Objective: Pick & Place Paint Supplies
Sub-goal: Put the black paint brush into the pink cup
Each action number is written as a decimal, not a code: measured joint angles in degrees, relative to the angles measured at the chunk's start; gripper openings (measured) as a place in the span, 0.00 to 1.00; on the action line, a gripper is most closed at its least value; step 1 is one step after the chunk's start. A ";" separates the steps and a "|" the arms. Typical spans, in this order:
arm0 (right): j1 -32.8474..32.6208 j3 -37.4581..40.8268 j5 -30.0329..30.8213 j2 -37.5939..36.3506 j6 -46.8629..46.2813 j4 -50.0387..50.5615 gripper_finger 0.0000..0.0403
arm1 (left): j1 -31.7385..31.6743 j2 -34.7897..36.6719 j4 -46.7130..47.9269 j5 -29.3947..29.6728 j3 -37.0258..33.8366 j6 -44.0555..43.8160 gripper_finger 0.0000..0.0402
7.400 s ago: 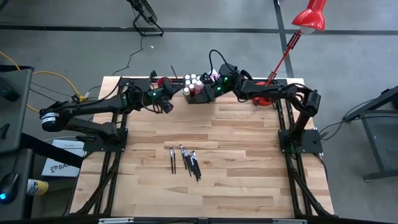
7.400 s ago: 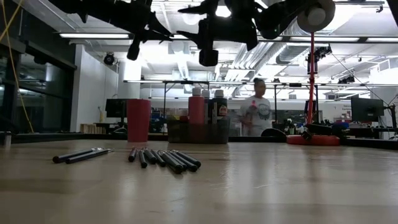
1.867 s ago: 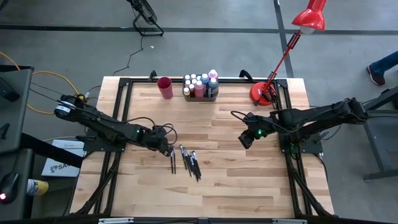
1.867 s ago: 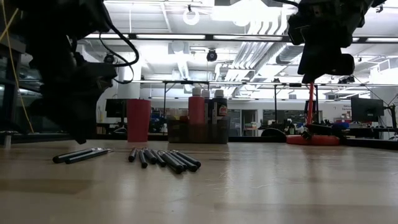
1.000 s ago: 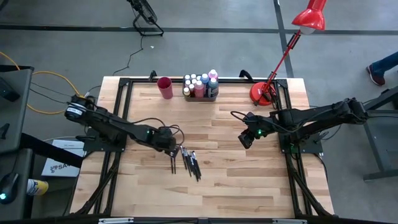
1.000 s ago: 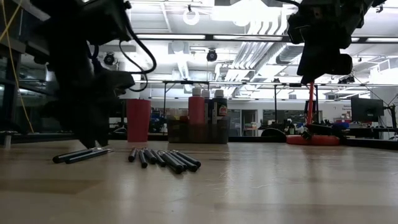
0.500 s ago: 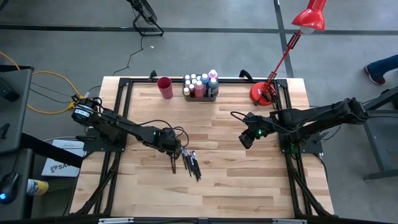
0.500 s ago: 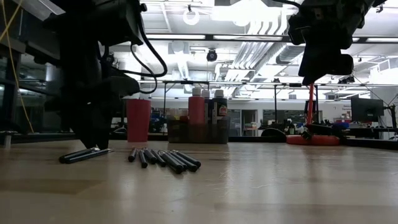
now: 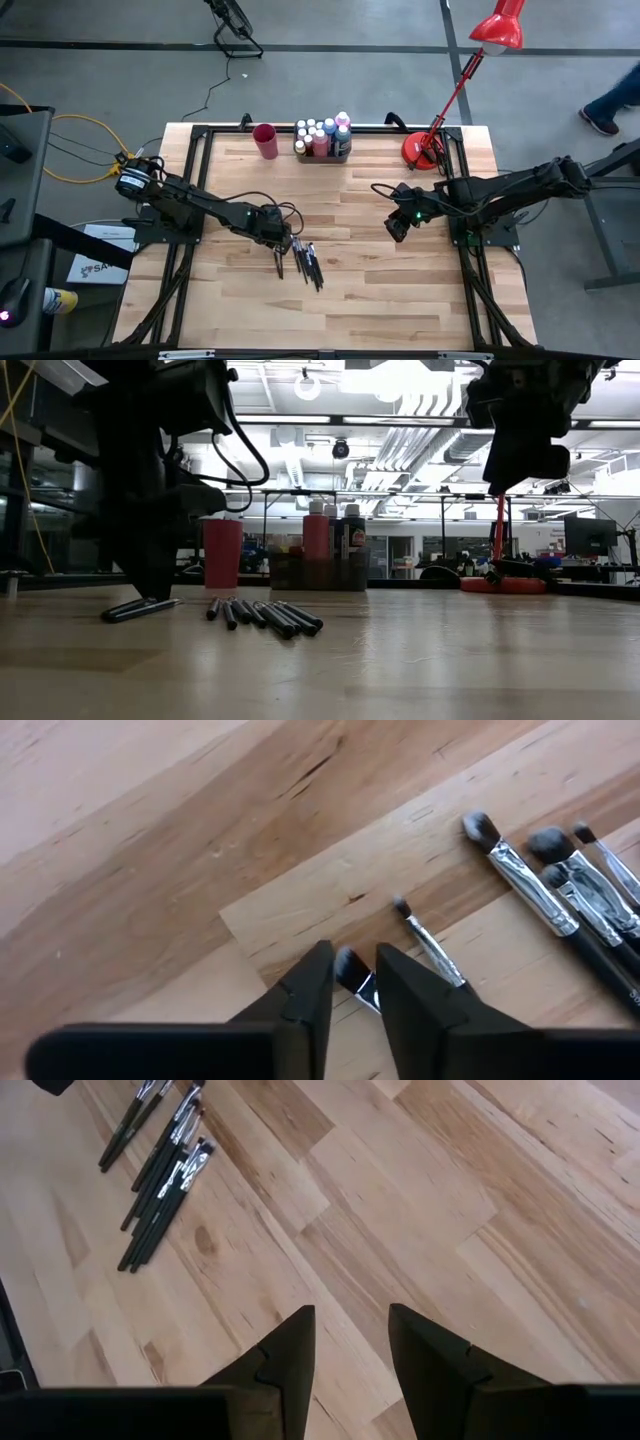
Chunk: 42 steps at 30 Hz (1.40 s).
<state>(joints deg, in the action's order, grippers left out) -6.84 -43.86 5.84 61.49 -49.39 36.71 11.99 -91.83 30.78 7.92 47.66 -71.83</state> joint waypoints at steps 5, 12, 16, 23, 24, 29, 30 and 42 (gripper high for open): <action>-0.45 0.00 0.11 0.00 -0.04 0.09 0.30 | 0.00 0.00 -0.42 -0.31 0.00 0.87 0.10; -0.40 0.00 0.23 0.00 -0.24 0.77 0.30 | 0.00 -0.04 -0.85 -1.00 0.00 2.66 0.01; -0.40 0.00 0.22 0.00 -0.28 1.35 0.30 | 0.00 0.26 -0.88 -1.17 0.00 4.41 0.00; -0.40 0.00 0.22 0.00 -0.31 2.10 0.30 | 0.11 1.52 -1.01 -1.19 -0.09 7.60 0.00; -0.40 0.00 0.22 0.00 -0.40 2.14 0.30 | 0.12 2.02 -0.60 -0.74 -0.09 8.03 0.00; -0.40 0.00 0.22 0.00 -1.66 2.14 0.30 | 0.04 4.98 0.35 3.33 -0.09 11.46 0.00; -0.40 0.00 0.22 0.00 -1.75 2.14 0.30 | 0.04 5.79 0.31 4.56 -0.09 12.39 0.00; -4.37 0.00 7.59 -3.09 7.34 0.14 0.30 | -0.17 20.05 -0.21 21.39 -0.08 27.12 0.00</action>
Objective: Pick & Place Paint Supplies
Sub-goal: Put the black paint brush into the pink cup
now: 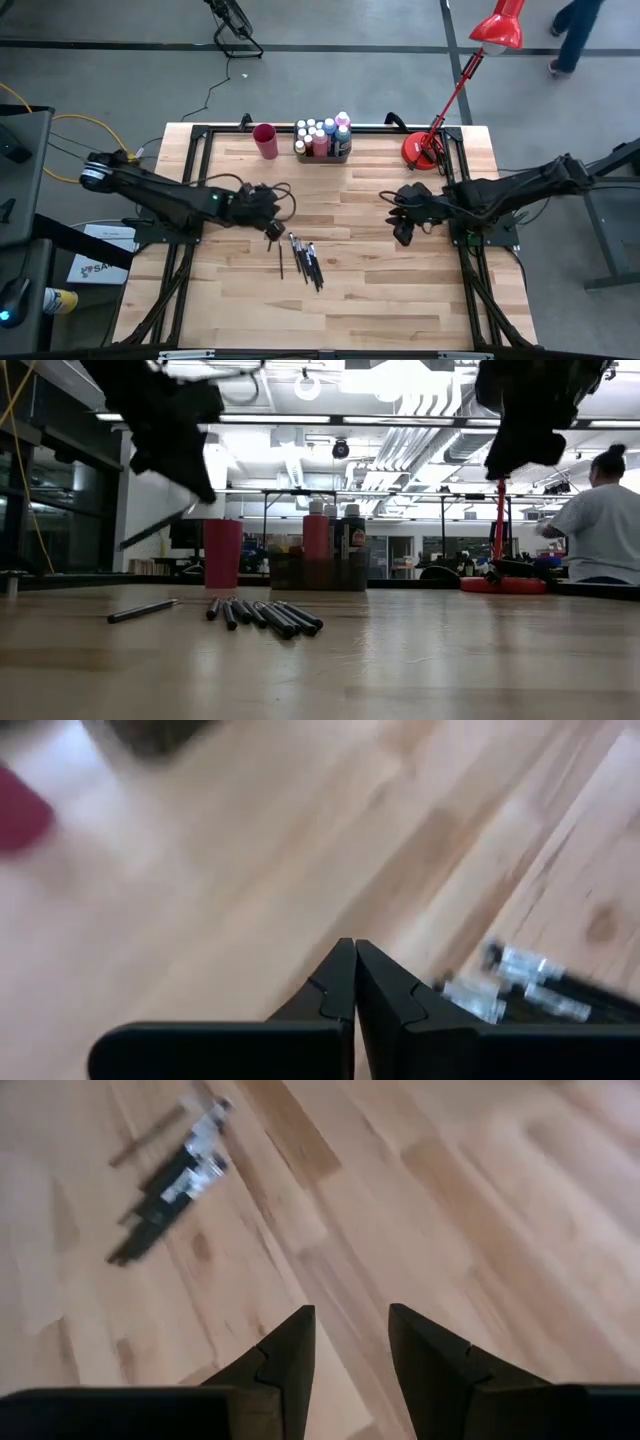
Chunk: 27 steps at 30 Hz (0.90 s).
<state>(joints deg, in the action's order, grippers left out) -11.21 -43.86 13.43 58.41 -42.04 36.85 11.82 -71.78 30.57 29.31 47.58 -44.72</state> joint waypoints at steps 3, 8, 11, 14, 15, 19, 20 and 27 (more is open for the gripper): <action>-2.00 2.02 1.50 -3.33 3.64 -6.66 0.30 | -1.64 3.97 -0.01 1.07 0.02 3.78 0.00; -3.41 11.56 -0.54 -11.31 5.10 -21.13 0.30 | -6.63 8.96 -3.11 1.01 0.02 12.52 0.00; -3.42 18.30 -2.68 -16.44 4.47 -30.15 0.30 | -10.59 10.87 -5.69 -0.57 0.04 18.29 0.00; -3.38 24.25 -3.15 -20.98 4.39 -39.10 0.30 | -15.01 11.70 -8.15 -4.15 0.04 24.06 0.00; -3.02 25.94 -3.14 -22.69 4.27 -41.15 0.30 | -16.71 11.73 -9.77 -5.76 0.04 25.76 0.00; -0.91 30.40 -3.21 -29.12 2.92 -43.76 0.30 | -22.95 11.67 -14.05 -12.28 0.04 31.05 0.00; -0.38 31.22 -3.41 -30.62 3.17 -43.49 0.30 | -24.39 11.67 -15.13 -13.88 0.04 32.42 0.00; 6.86 32.30 -8.84 -38.05 8.12 -43.14 0.30 | -33.66 11.64 -20.62 -22.03 0.04 38.21 0.00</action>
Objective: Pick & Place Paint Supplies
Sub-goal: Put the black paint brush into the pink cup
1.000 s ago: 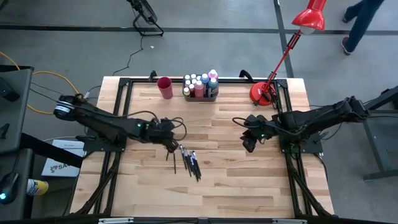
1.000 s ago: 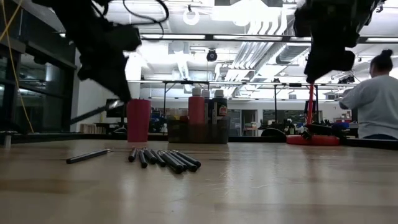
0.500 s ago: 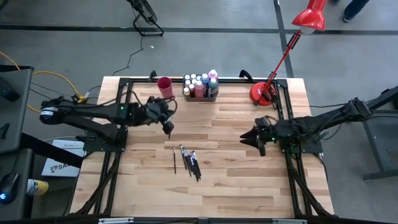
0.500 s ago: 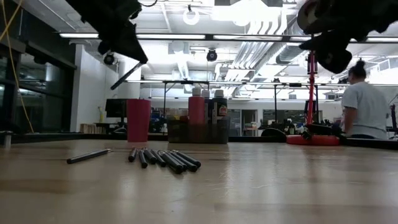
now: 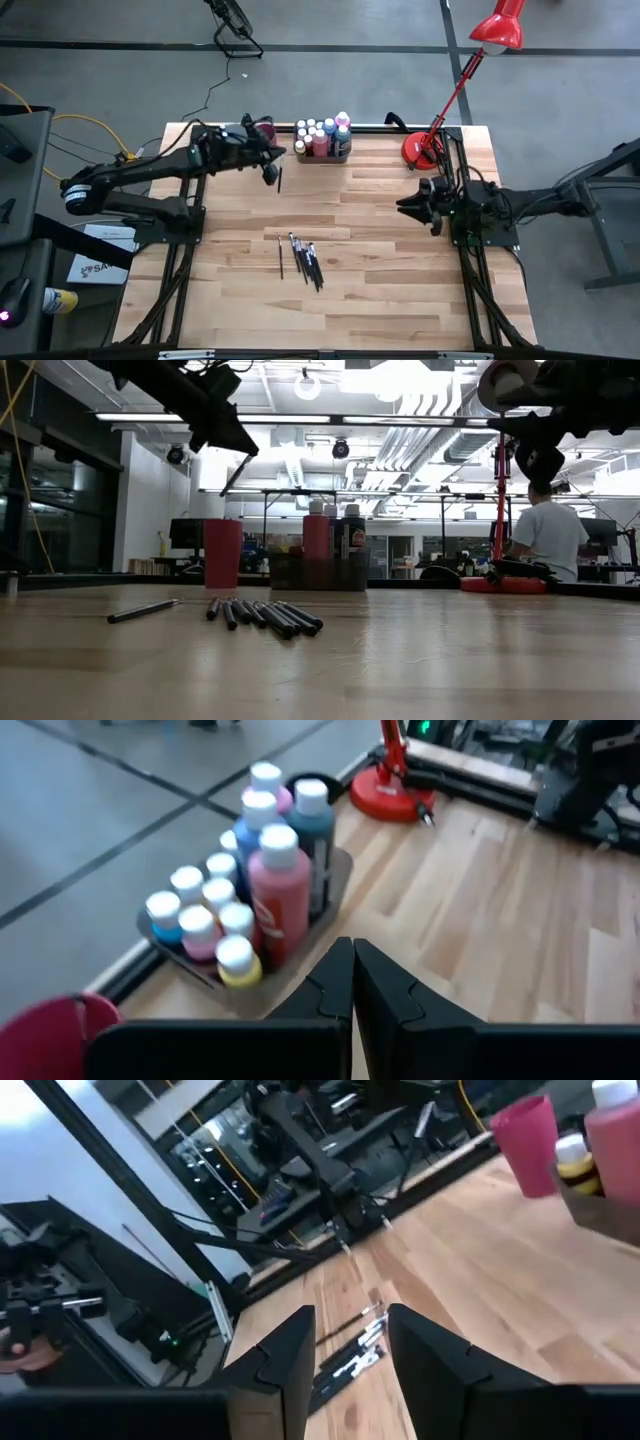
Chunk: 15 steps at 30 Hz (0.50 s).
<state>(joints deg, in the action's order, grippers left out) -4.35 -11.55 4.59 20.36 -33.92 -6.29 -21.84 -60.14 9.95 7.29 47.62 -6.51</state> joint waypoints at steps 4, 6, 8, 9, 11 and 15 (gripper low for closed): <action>6.52 0.07 -7.71 -2.47 1.04 0.11 0.30 | -4.76 0.00 -3.22 -4.62 0.00 3.12 0.00; 10.01 0.07 -11.35 -2.96 1.21 0.09 0.30 | -6.84 0.00 -4.34 -5.40 0.00 4.17 0.00; 13.45 0.07 -15.12 -2.95 1.22 0.23 0.30 | -9.08 0.00 -5.67 -5.82 0.00 5.43 0.00; 15.21 0.07 -16.91 -2.95 1.21 0.23 0.30 | -10.34 0.00 -6.30 -6.50 0.00 6.36 0.00; 18.26 0.07 -20.20 -2.81 1.12 0.16 0.30 | -13.08 0.00 -8.21 -7.61 0.00 8.92 0.00; 23.03 0.07 -24.72 -2.56 0.71 0.07 0.30 | -17.57 -0.43 -12.50 -9.11 0.00 16.24 0.00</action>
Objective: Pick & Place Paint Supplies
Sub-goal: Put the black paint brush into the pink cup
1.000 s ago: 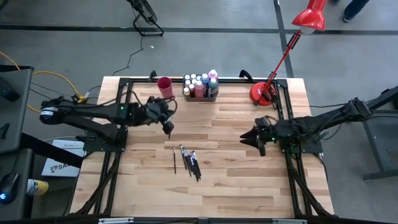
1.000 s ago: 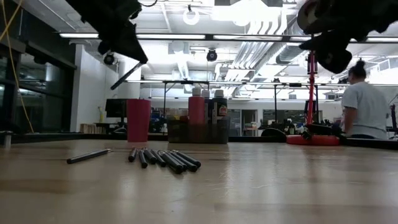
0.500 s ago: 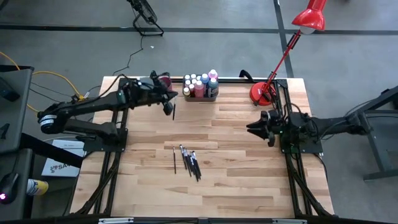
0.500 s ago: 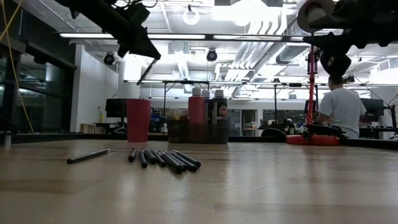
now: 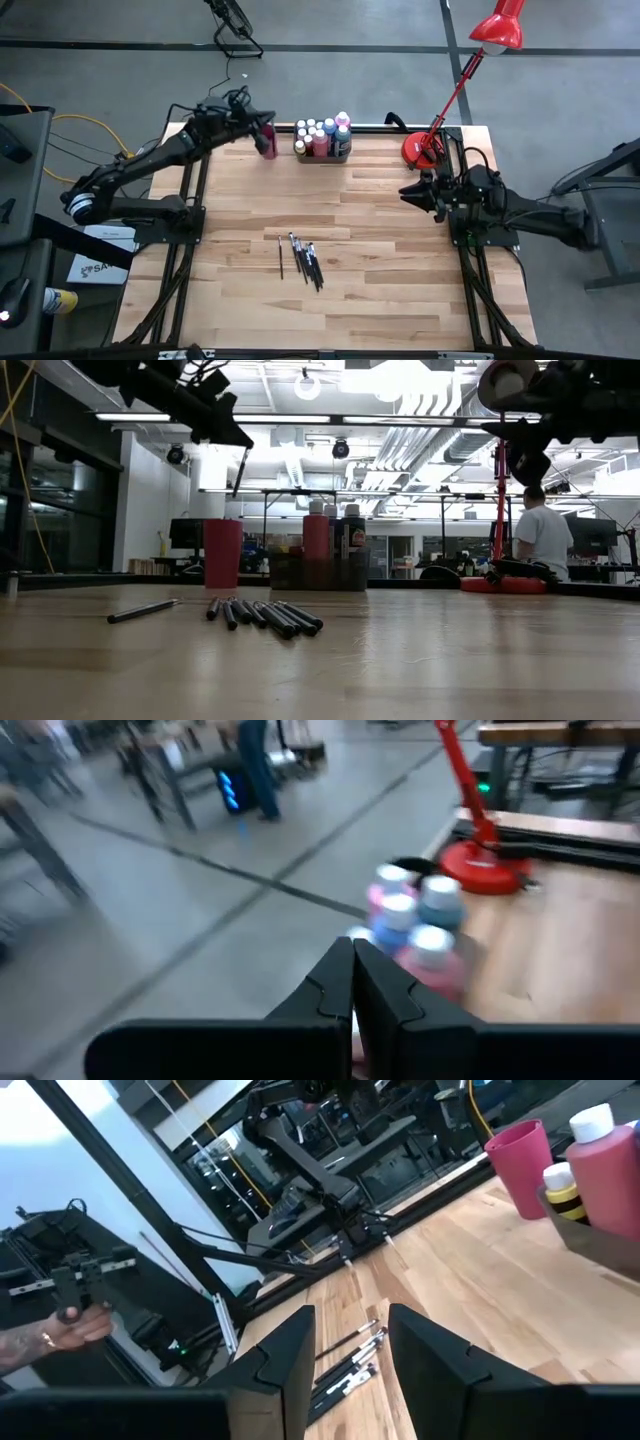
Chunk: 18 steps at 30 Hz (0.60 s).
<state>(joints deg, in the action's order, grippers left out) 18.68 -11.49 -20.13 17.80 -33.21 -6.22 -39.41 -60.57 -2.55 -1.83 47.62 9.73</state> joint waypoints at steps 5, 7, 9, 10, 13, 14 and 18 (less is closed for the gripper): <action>2.47 0.00 -1.21 0.00 0.44 -0.04 0.30 | -3.88 -0.10 -5.47 -0.36 0.00 9.07 0.00; 2.89 0.00 -1.23 0.00 0.48 -0.02 0.30 | -4.93 -0.33 -5.63 -0.03 0.00 11.10 0.00; 2.88 0.00 -1.26 0.02 0.95 -0.02 0.30 | -5.79 -0.66 -5.19 0.19 0.00 13.40 0.00; 2.86 0.00 -1.24 0.02 1.35 0.00 0.30 | -6.31 -0.93 -5.20 0.17 0.00 14.40 0.00; 2.86 0.00 -0.17 0.02 -0.05 0.00 0.30 | -7.20 -2.21 -5.27 0.11 0.00 15.15 0.00; 2.86 0.00 -0.16 0.01 -2.02 -0.01 0.30 | -7.26 -2.74 -5.35 0.19 0.00 15.16 0.00; 2.86 0.00 0.54 0.00 -10.33 -0.02 0.30 | -7.23 -4.64 -5.47 0.69 0.00 15.69 0.00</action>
<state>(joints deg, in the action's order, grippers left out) 21.54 -11.49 -19.59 17.81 -43.55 -6.24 -46.64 -65.20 -8.03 -1.13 47.62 25.42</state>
